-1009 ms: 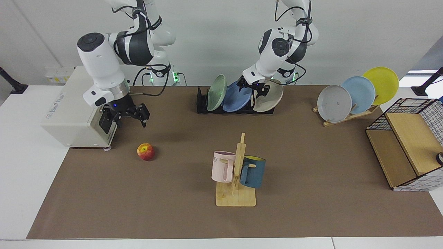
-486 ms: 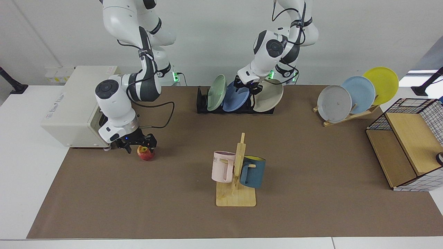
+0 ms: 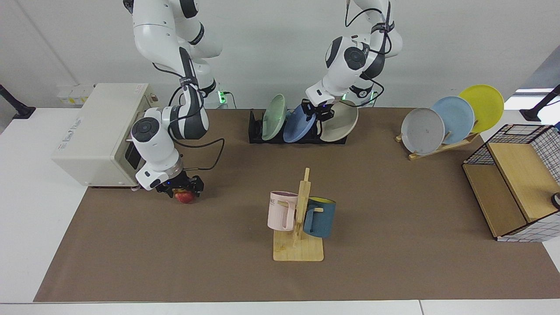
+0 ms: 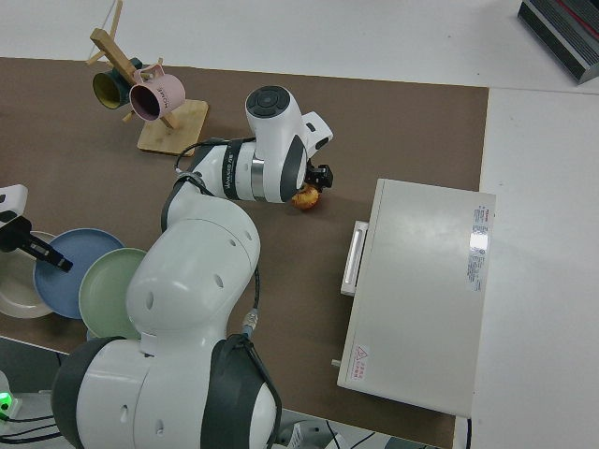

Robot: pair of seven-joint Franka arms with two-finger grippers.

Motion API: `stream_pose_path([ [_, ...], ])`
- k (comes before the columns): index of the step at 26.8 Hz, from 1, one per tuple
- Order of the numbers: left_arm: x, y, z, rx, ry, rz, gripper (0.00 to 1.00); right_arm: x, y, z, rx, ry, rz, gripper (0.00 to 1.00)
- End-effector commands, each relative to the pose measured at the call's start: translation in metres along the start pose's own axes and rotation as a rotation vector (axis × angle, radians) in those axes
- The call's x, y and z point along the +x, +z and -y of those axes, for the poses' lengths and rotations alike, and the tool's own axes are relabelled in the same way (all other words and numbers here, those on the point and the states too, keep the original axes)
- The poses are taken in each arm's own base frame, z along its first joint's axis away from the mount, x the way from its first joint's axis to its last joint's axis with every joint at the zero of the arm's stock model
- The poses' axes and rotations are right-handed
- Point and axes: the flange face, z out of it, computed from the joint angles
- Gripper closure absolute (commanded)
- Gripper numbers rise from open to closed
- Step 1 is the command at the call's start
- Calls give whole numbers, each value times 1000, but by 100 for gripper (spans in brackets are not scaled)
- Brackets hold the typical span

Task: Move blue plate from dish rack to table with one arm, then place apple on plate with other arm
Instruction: 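Lift the blue plate from the rack with the left gripper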

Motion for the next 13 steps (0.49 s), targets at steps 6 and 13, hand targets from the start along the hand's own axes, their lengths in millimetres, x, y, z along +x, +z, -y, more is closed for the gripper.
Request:
stream_pose_path([
  [6,43,-70,41,13,-9,-40,100,-8,2,-3,4,-26,-3,0],
  [13,85,-78,72,-8,-47,-103,100,-9,5,-10,1,-36,3,0],
])
